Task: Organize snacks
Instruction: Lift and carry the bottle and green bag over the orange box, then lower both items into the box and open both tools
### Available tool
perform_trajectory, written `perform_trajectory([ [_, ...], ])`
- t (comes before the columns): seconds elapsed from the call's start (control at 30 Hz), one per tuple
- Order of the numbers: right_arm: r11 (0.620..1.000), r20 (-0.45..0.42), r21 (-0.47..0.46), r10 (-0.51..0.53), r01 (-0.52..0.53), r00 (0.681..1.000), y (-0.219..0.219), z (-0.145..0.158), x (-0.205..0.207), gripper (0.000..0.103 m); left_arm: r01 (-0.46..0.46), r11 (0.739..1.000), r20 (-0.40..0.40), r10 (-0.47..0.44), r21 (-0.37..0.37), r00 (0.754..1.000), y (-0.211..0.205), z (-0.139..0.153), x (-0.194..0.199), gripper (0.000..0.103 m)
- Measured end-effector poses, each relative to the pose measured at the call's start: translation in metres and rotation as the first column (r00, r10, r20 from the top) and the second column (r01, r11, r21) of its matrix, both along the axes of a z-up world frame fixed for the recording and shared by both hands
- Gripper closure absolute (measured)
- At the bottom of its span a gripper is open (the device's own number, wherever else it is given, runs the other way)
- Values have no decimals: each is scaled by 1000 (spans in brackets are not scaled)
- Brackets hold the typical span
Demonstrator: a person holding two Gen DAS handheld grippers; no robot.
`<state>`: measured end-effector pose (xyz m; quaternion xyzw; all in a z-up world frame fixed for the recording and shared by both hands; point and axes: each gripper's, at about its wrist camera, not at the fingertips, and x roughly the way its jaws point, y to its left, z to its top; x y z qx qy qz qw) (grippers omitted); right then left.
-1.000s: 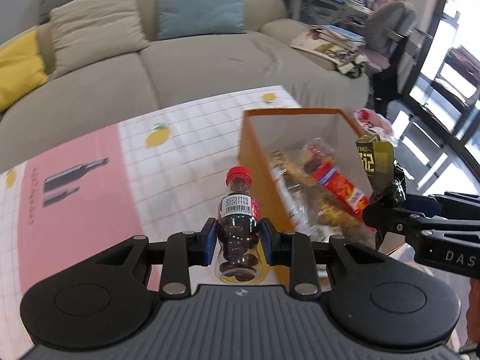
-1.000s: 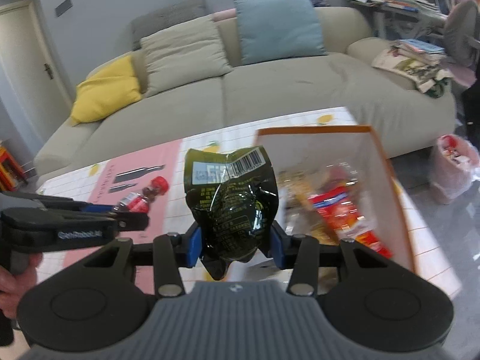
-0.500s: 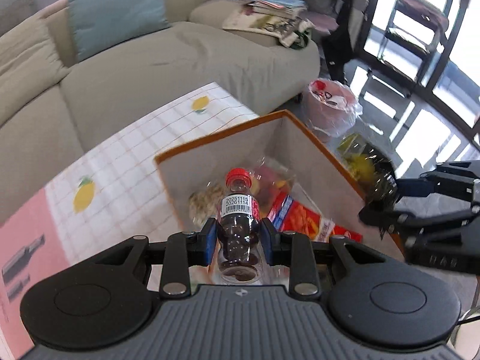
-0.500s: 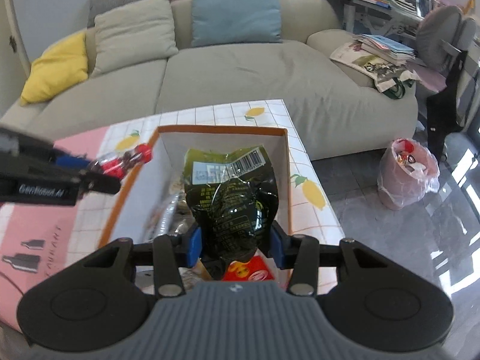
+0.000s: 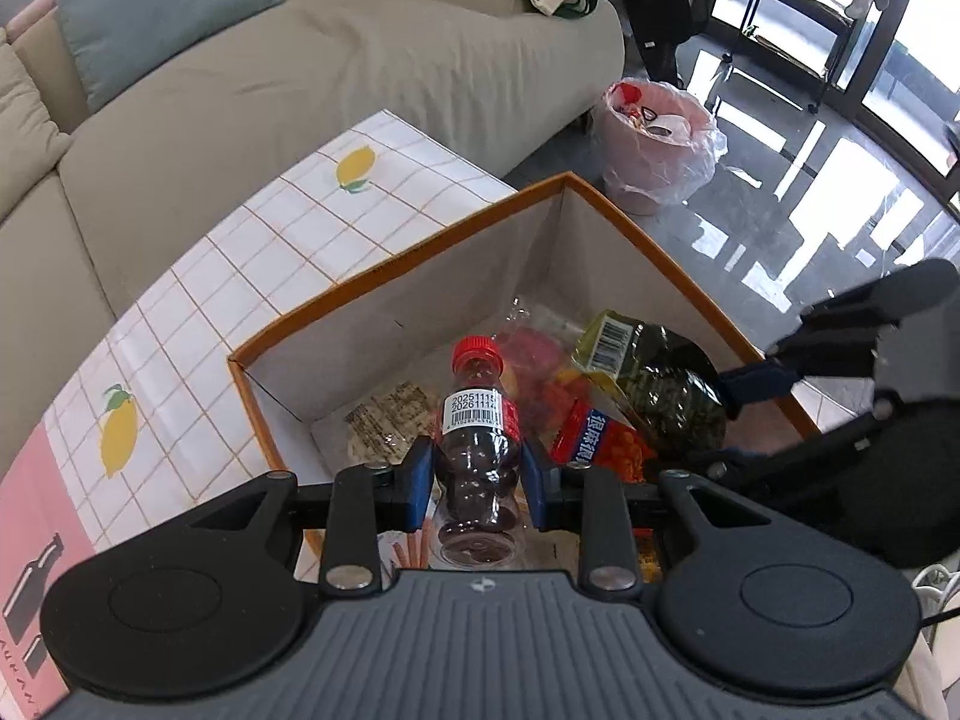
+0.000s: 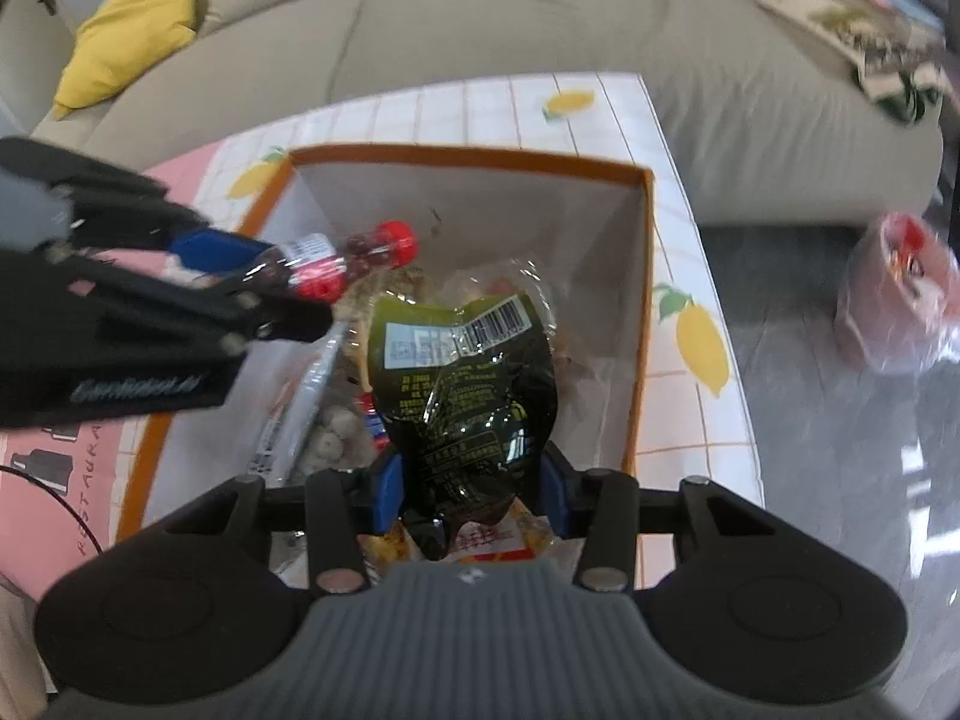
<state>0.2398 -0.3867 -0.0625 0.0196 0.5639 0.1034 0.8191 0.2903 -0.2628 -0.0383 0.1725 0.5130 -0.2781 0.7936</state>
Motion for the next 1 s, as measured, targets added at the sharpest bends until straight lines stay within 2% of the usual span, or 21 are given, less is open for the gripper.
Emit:
perform_trajectory([
  [0.2,999,-63,-35,6,-9,998,1,-9,11,55,9,1000,-22,-9,-12,1000,-4,-8,2,69],
  [0.4,998,-69,-59,19,-23,997,6,-9,18,50,3,1000,-32,-4,-20,999,-2,-9,1,69],
  [0.5,997,-64,-66,28,-32,998,6,-8,17,48,-2,1000,-33,1,-25,999,2,-8,0,69],
  [0.57,997,-52,-66,38,-41,998,8,-4,16,42,-7,1000,-32,6,-26,999,4,-8,0,69],
  [0.73,988,14,-129,83,-80,996,12,7,10,36,-16,999,-38,15,-28,999,6,-8,-1,69],
  [0.8,989,26,-119,87,-83,996,10,8,10,51,-19,999,-39,18,-27,999,7,-9,-2,69],
  [0.83,990,29,-113,91,-87,995,9,8,10,66,-20,1000,-41,19,-24,999,7,-10,-1,69],
  [0.87,990,25,-108,91,-88,995,8,6,10,76,-21,1000,-44,20,-22,999,7,-10,-2,69],
  [0.93,991,10,-107,86,-84,996,6,0,11,85,-21,1000,-48,20,-20,999,6,-12,-2,69],
  [1.0,989,-2,-121,90,-90,996,6,-8,13,88,-19,1000,-52,18,-14,998,4,-15,-2,69],
])
